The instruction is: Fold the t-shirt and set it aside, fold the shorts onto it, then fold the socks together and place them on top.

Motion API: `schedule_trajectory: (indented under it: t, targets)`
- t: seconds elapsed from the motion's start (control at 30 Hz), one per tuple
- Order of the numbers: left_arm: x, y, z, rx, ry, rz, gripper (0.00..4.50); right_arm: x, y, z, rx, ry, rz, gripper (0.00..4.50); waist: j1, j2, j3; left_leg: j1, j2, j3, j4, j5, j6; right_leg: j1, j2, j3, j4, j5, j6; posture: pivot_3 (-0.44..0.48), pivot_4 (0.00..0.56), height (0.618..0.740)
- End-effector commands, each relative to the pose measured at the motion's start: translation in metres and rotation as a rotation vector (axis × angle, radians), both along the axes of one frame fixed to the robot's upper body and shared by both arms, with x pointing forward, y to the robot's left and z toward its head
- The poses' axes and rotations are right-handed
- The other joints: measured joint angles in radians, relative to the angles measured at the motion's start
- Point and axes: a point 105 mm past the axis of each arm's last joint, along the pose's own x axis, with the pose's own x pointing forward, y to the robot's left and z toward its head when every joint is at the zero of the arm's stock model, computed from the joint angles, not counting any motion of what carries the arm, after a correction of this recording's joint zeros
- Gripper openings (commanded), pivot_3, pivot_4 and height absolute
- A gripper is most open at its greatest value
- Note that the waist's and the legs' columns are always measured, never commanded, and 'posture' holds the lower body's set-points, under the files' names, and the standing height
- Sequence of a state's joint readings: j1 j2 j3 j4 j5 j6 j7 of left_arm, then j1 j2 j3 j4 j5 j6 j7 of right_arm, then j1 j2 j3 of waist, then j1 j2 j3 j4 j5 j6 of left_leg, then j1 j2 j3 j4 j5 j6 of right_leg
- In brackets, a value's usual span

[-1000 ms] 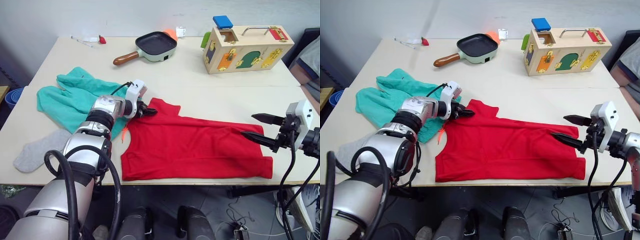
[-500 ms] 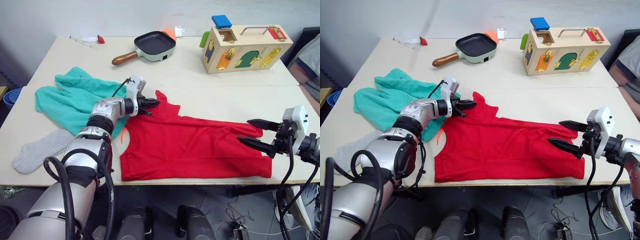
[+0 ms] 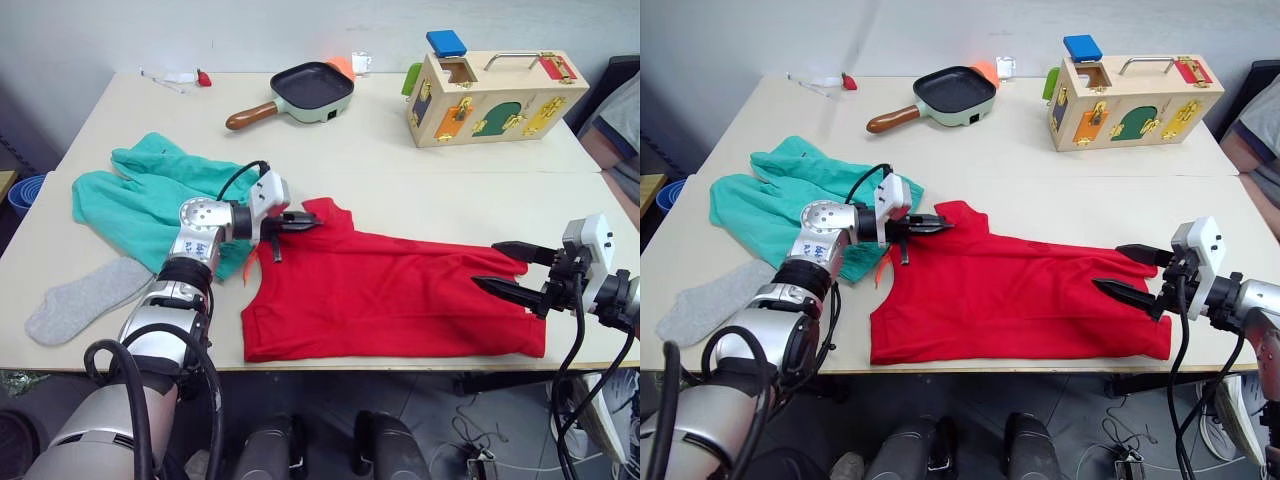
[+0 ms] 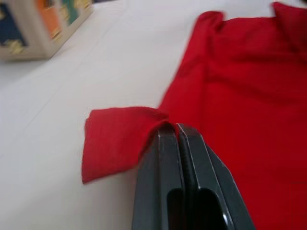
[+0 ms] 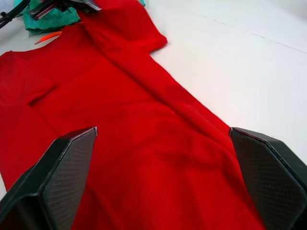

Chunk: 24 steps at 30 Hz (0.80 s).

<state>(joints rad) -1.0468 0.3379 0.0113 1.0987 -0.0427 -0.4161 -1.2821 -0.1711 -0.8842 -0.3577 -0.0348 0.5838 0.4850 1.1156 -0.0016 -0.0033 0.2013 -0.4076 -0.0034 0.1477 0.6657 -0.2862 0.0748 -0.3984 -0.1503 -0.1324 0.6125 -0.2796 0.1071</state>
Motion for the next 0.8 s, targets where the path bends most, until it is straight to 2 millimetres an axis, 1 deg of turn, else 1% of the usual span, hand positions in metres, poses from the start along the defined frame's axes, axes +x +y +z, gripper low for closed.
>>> schedule_trajectory:
  t: [0.03, 0.23, 0.37, 0.63, 0.73, 0.8]
  targets:
    - [-0.018, 0.007, 0.002, 0.050, -0.128, -0.131, 0.02, -0.002, 0.003, -0.001, 0.024, -0.008, 0.009, 4.50, 0.000, 0.000, 0.000, 0.000, 0.000, 0.000, 0.000, 0.000, 0.000, 0.000, 0.000, 0.000, 0.000, 0.000, 0.000, 0.000, 0.150, 0.740]
    - [-0.040, 0.016, -0.021, 0.151, -0.193, -0.254, 0.02, -0.006, 0.004, -0.008, 0.038, 0.022, 0.010, 4.50, 0.000, 0.000, 0.000, 0.000, 0.000, 0.000, 0.000, 0.000, 0.001, 0.000, 0.000, 0.000, 0.000, 0.000, 0.000, 0.000, 0.150, 0.740]
    - [-0.046, 0.020, -0.030, 0.242, -0.278, -0.298, 0.02, -0.007, 0.003, -0.012, 0.041, 0.043, 0.010, 4.50, 0.000, 0.000, 0.000, 0.000, 0.000, 0.000, 0.000, -0.001, 0.002, 0.000, -0.001, 0.000, 0.000, 0.000, 0.000, 0.000, 0.150, 0.740]
    - [-0.044, 0.026, -0.036, 0.372, -0.416, -0.296, 0.02, -0.004, 0.005, -0.020, 0.048, 0.060, 0.017, 4.50, 0.000, 0.000, 0.000, 0.000, 0.000, 0.000, 0.000, -0.001, 0.002, 0.001, -0.001, 0.000, -0.001, 0.000, 0.000, 0.000, 0.150, 0.740]
    - [-0.039, 0.027, -0.029, 0.403, -0.507, -0.274, 0.02, -0.005, 0.005, -0.023, 0.054, 0.062, 0.013, 4.50, 0.000, 0.000, 0.000, 0.000, 0.000, 0.000, 0.000, -0.001, 0.002, 0.000, -0.001, 0.000, -0.001, 0.000, 0.000, 0.000, 0.150, 0.740]
    - [-0.035, 0.027, -0.024, 0.413, -0.538, -0.258, 0.02, -0.006, 0.004, -0.025, 0.057, 0.064, 0.009, 4.50, 0.001, 0.000, 0.000, 0.000, 0.000, 0.000, 0.000, -0.001, 0.002, 0.000, -0.001, 0.000, -0.001, 0.000, 0.000, 0.000, 0.150, 0.740]
